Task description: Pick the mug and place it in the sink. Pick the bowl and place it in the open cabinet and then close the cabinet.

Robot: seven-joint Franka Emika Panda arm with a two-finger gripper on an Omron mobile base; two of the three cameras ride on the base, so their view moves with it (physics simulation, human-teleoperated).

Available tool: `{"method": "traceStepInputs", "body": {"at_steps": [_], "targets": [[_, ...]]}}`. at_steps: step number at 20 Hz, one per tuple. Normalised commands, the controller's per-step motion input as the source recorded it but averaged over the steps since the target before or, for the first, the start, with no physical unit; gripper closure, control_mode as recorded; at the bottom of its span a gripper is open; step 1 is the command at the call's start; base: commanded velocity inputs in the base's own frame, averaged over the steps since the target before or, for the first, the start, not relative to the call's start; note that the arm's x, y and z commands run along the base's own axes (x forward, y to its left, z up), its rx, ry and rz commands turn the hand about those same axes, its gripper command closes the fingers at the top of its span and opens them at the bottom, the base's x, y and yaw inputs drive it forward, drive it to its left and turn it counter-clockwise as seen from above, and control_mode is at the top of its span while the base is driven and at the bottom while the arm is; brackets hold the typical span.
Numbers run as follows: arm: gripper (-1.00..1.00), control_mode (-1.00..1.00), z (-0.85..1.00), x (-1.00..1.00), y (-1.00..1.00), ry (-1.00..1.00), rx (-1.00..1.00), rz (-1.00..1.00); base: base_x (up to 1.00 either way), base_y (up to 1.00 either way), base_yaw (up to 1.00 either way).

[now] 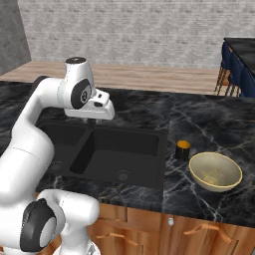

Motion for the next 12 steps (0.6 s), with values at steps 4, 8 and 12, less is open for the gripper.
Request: {"method": "traceStepInputs", "body": {"at_steps": [4, 8, 12], "targets": [[-1.0, -1.0, 0.0, -0.07, -0.01, 0.0, 0.0, 0.0, 0.0, 0.0, 0.0], [-1.0, -1.0, 0.0, -0.01, -0.3, 0.0, -0.01, -0.06, 0.0, 0.0, 0.0], [-1.0, -1.0, -0.08, 0.16, -0.92, 0.08, -0.03, -0.15, 0.0, 0.0, 0.0]]}}
